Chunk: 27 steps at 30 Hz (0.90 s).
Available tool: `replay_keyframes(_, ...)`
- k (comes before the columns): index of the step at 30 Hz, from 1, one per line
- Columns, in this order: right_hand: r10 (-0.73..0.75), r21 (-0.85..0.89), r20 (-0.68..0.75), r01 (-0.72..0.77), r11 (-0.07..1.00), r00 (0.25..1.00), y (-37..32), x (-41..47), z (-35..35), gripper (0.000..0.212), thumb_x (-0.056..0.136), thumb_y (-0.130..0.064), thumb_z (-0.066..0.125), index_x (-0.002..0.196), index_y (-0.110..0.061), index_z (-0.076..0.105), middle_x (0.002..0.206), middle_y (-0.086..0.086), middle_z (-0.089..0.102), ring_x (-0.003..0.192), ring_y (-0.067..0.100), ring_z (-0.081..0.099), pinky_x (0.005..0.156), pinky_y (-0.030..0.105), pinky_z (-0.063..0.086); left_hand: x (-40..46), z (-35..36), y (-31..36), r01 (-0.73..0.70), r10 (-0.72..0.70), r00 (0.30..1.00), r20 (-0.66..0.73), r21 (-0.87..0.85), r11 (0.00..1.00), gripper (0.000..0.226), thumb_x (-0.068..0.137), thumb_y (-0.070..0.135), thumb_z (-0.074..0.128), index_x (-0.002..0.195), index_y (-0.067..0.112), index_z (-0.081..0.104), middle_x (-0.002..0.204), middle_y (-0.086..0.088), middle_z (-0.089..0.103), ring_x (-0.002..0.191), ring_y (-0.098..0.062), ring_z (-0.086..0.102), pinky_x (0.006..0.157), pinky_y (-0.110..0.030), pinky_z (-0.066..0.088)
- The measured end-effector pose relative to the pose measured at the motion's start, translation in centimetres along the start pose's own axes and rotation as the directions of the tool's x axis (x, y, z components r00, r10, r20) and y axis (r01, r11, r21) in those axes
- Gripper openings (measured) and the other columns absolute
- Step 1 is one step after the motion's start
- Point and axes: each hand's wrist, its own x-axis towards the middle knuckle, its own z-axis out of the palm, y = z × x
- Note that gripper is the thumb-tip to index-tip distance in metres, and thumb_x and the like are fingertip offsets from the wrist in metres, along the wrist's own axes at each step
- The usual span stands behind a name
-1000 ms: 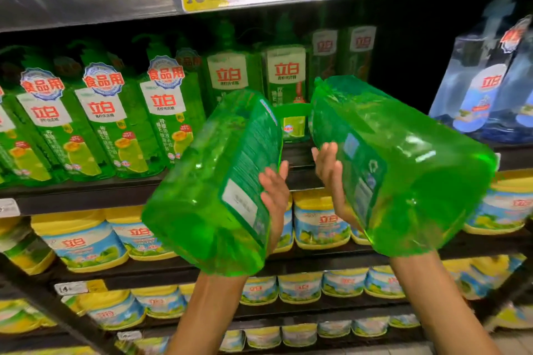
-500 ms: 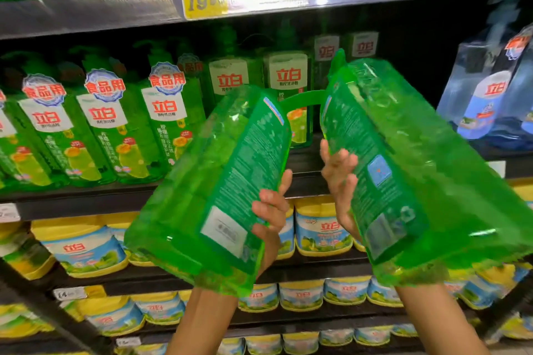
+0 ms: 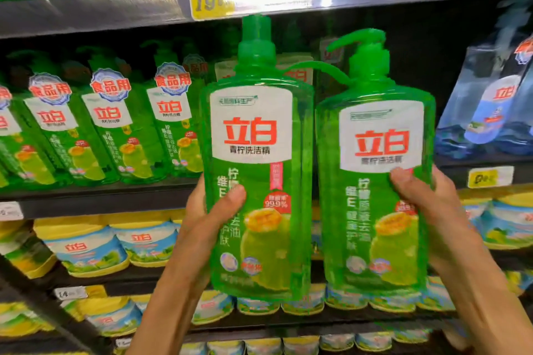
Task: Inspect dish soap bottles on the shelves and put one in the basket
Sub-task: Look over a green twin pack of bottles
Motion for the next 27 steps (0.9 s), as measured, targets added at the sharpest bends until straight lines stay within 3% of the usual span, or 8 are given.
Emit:
replay_keyframes(3,-0.075,-0.004,0.051,0.076,0.997,0.996,-0.6,-0.8,0.4,0.045,0.053,-0.045,0.086,0.095,-0.038,0.074,0.093,-0.006,0.077,0.083,0.011,0.074,0.064,0.020,0.056,0.1,-0.1,-0.5,-0.078,0.078,0.997,0.007,0.050,0.996,0.106,0.034,0.066,0.086,0.130,0.033,0.054,0.121,0.003,0.068,0.112,-0.020,0.064,0.094,-0.046,0.050)
replay_keyframes(5,-0.082,0.004,0.013,0.082,0.997,0.997,-0.6,-0.9,0.7,0.064,0.045,-0.060,0.087,0.102,-0.032,0.072,0.100,-0.001,0.076,0.089,0.016,0.074,0.065,0.022,0.057,0.3,0.4,-0.8,-0.164,0.161,0.986,0.039,0.080,0.983,0.092,0.043,0.062,0.085,0.127,0.047,0.051,0.123,0.013,0.065,0.114,-0.009,0.061,0.094,-0.031,0.052)
replay_keyframes(7,-0.084,0.002,-0.025,0.084,0.996,0.996,-0.9,-0.7,1.3,0.068,0.049,-0.057,0.087,0.107,-0.024,0.070,0.101,-0.001,0.076,0.090,0.017,0.074,0.065,0.022,0.057,0.1,1.3,-0.7,-0.221,0.217,0.975,0.044,0.141,0.965,0.058,0.052,0.053,0.079,0.101,0.069,0.053,0.109,0.033,0.065,0.102,0.012,0.060,0.076,-0.005,0.048)
replay_keyframes(9,-0.104,-0.015,-0.056,0.103,0.995,0.993,-1.0,-0.6,1.8,0.065,0.056,-0.050,0.087,0.111,-0.023,0.065,0.102,-0.003,0.076,0.091,0.014,0.073,0.066,0.021,0.057,0.0,1.9,-0.7,-0.237,0.231,0.971,0.054,0.183,0.954,0.050,0.057,0.048,0.075,0.090,0.076,0.050,0.100,0.043,0.062,0.094,0.022,0.057,0.069,0.002,0.043)
replay_keyframes(15,-0.148,-0.076,-0.070,0.143,0.987,0.986,-0.7,0.1,2.1,0.064,0.057,-0.050,0.082,0.112,-0.031,0.056,0.104,-0.013,0.073,0.093,0.005,0.071,0.068,0.015,0.055,1.2,2.3,-1.3,-0.220,0.214,0.975,0.053,0.162,0.962,0.050,0.062,0.050,0.075,0.104,0.065,0.053,0.112,0.024,0.067,0.104,0.004,0.063,0.077,-0.009,0.050)
replay_keyframes(19,-0.181,-0.124,-0.037,0.176,0.977,0.983,-1.3,1.1,2.1,0.058,0.057,-0.051,0.080,0.107,-0.033,0.058,0.102,-0.015,0.073,0.091,0.002,0.070,0.069,0.013,0.053,1.9,1.7,-2.1,0.005,-0.007,0.999,0.034,0.059,0.998,0.081,0.056,0.055,0.079,0.130,0.040,0.050,0.124,0.008,0.065,0.116,-0.017,0.061,0.099,-0.046,0.046)
replay_keyframes(23,-0.117,-0.082,0.035,0.120,0.989,0.992,-2.1,2.1,1.4,0.045,0.062,-0.039,0.085,0.101,-0.028,0.066,0.095,-0.010,0.076,0.084,0.008,0.073,0.063,0.015,0.055,2.1,1.3,-2.6,0.181,-0.170,0.982,0.079,-0.159,0.971,0.069,0.058,0.043,0.078,0.122,0.025,0.060,0.113,-0.006,0.071,0.101,-0.026,0.070,0.074,-0.040,0.058)
replay_keyframes(27,-0.049,-0.044,0.072,0.053,0.998,0.996,-2.3,2.6,1.2,0.055,0.057,-0.043,0.076,0.107,-0.022,0.066,0.096,-0.004,0.077,0.084,0.013,0.074,0.062,0.019,0.056,2.5,1.0,-2.8,0.253,-0.228,0.967,0.117,-0.283,0.925,0.040,0.072,0.038,0.067,0.105,0.016,0.069,0.095,-0.006,0.076,0.083,-0.020,0.073,0.062,-0.031,0.058)
